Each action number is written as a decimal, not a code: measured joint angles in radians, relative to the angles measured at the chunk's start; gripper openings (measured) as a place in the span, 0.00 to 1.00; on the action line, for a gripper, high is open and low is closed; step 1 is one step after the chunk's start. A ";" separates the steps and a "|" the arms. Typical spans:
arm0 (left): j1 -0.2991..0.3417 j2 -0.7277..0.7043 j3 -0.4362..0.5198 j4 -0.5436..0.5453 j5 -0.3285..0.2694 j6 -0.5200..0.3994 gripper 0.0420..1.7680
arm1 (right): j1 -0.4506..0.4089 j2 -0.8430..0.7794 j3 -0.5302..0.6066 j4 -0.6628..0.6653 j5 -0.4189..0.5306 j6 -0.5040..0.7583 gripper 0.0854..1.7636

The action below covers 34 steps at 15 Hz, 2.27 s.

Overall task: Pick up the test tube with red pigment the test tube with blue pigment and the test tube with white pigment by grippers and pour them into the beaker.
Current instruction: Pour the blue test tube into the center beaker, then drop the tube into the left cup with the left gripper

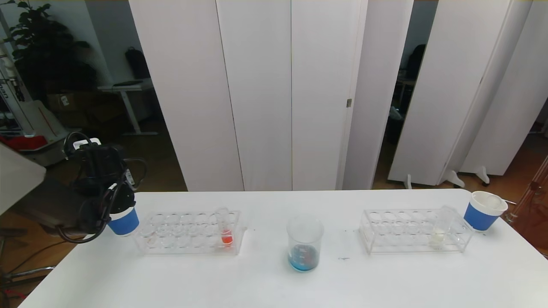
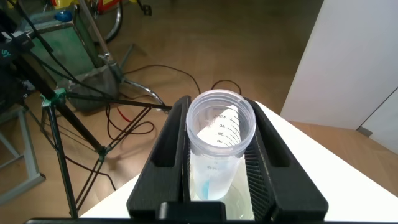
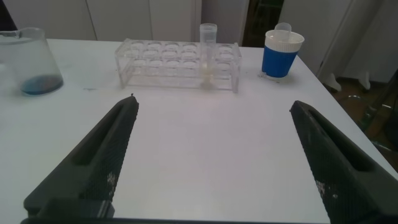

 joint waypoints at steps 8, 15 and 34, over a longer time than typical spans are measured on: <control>0.016 0.071 0.015 0.010 -0.010 -0.058 0.31 | 0.000 0.000 0.000 0.000 0.000 0.000 0.99; 0.019 0.080 0.026 0.015 -0.006 -0.064 0.34 | 0.000 0.000 0.000 0.000 0.000 0.000 0.99; -0.036 -0.263 0.070 0.298 -0.071 -0.045 0.99 | 0.000 0.000 0.000 0.000 0.000 0.000 0.99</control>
